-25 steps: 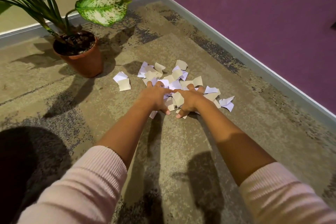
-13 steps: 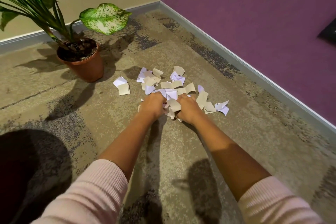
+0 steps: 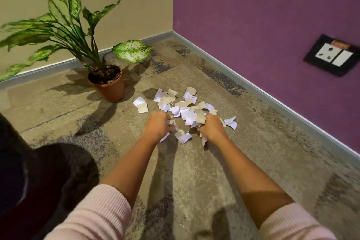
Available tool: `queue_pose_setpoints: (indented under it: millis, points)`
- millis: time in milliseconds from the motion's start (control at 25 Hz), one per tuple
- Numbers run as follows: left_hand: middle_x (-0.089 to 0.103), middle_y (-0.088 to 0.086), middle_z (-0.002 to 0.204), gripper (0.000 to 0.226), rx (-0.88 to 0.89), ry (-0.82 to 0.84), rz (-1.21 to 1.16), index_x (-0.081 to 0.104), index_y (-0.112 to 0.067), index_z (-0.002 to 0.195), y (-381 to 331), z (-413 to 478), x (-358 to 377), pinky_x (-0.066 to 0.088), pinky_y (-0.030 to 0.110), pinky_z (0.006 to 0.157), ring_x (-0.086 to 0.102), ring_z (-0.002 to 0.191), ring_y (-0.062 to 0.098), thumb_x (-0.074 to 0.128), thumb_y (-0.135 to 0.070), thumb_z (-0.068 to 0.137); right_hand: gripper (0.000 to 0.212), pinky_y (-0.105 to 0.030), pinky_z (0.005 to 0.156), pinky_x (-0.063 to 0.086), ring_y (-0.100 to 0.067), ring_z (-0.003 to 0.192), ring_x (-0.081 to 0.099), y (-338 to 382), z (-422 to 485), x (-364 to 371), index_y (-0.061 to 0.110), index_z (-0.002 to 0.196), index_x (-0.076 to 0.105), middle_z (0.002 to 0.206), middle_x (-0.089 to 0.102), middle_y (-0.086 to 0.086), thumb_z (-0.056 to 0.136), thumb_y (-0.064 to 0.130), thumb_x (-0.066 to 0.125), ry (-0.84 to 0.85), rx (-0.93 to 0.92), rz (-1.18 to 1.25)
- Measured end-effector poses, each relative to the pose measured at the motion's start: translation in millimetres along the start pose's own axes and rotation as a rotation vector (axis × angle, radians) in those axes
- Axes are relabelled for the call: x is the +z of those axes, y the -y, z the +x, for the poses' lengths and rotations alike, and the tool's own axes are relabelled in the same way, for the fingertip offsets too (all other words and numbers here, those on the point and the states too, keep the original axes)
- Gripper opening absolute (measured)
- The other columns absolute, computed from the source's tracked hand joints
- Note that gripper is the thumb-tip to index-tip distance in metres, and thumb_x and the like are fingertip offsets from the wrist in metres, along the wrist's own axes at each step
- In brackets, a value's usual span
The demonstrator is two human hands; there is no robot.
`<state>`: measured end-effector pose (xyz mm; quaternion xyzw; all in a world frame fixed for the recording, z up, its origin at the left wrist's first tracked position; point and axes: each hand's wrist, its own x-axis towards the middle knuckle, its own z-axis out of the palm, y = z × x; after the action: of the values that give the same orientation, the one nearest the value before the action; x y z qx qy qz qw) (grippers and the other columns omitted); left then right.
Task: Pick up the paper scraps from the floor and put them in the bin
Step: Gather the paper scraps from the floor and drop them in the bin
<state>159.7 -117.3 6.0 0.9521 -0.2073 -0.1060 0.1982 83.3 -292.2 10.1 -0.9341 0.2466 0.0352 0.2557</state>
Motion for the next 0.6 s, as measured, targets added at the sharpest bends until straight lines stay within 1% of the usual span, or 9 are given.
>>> queue_pose_setpoints:
  millis: [120,200,240,360,400,480,520,600]
  points:
    - [0.069,0.017,0.092,0.015,-0.016,-0.039,-0.001,0.073,-0.004,0.093,-3.3,-21.1,-37.9,0.048,0.038,0.07,0.063,0.093,0.035,0.071,-0.016,0.083,0.026,-0.033,0.074,0.045,-0.038,0.101,0.062,15.5,-17.8,-21.5,0.004,0.11,0.063,0.109,0.066,-0.02,0.084,0.011,0.065,-0.011,0.007,0.047]
    - [0.067,0.017,0.087,0.017,-0.024,-0.076,-0.007,0.073,-0.002,0.089,-5.4,-33.0,-62.9,0.042,0.035,0.063,0.062,0.087,0.034,0.072,-0.018,0.083,0.023,-0.033,0.073,0.045,-0.038,0.1,0.062,30.6,-27.9,-35.4,0.003,0.106,0.064,0.107,0.067,-0.02,0.084,0.011,0.065,-0.024,0.0,0.074]
    - [0.065,0.016,0.085,0.019,-0.034,-0.087,-0.005,0.072,-0.001,0.088,-6.2,-39.5,-74.9,0.041,0.034,0.063,0.061,0.086,0.034,0.074,-0.019,0.082,0.022,-0.033,0.072,0.045,-0.038,0.098,0.063,38.7,-33.2,-41.8,0.003,0.104,0.065,0.106,0.068,-0.02,0.084,0.011,0.065,-0.031,-0.008,0.083]
    - [0.068,0.016,0.092,0.022,-0.07,-0.12,0.007,0.072,-0.006,0.093,-5.0,-58.7,-111.7,0.05,0.04,0.072,0.063,0.091,0.037,0.076,-0.024,0.08,0.022,-0.032,0.068,0.045,-0.037,0.095,0.064,66.7,-47.9,-60.5,0.005,0.104,0.067,0.103,0.069,-0.02,0.081,0.007,0.066,-0.039,-0.055,0.118]
    - [0.069,0.017,0.096,0.023,-0.077,-0.137,0.019,0.074,-0.009,0.096,-3.3,-64.2,-123.6,0.051,0.04,0.075,0.063,0.094,0.038,0.075,-0.024,0.079,0.022,-0.034,0.068,0.047,-0.037,0.094,0.064,76.7,-51.9,-66.1,0.006,0.103,0.068,0.102,0.069,-0.019,0.081,0.007,0.066,-0.038,-0.07,0.119]
    - [0.07,0.017,0.1,0.026,-0.091,-0.177,0.039,0.075,-0.013,0.101,1.9,-76.0,-148.2,0.051,0.04,0.077,0.063,0.098,0.038,0.075,-0.025,0.078,0.02,-0.039,0.073,0.053,-0.037,0.092,0.065,98.3,-59.7,-76.0,0.003,0.101,0.069,0.1,0.069,-0.02,0.082,0.007,0.065,-0.04,-0.101,0.124]
    - [0.07,0.016,0.101,0.027,-0.1,-0.197,0.039,0.075,-0.014,0.102,5.4,-81.6,-160.9,0.051,0.04,0.077,0.063,0.099,0.037,0.076,-0.026,0.078,0.02,-0.04,0.075,0.054,-0.036,0.092,0.066,110.0,-63.1,-79.8,0.002,0.101,0.07,0.1,0.07,-0.021,0.082,0.007,0.064,-0.043,-0.114,0.13]
    - [0.07,0.016,0.1,0.024,-0.128,-0.242,0.043,0.075,-0.014,0.101,15.5,-92.4,-187.7,0.051,0.038,0.076,0.064,0.098,0.037,0.074,-0.023,0.08,0.021,-0.038,0.073,0.052,-0.036,0.094,0.065,138.2,-69.8,-86.3,0.001,0.102,0.07,0.1,0.07,-0.021,0.082,0.007,0.065,-0.039,-0.143,0.138]
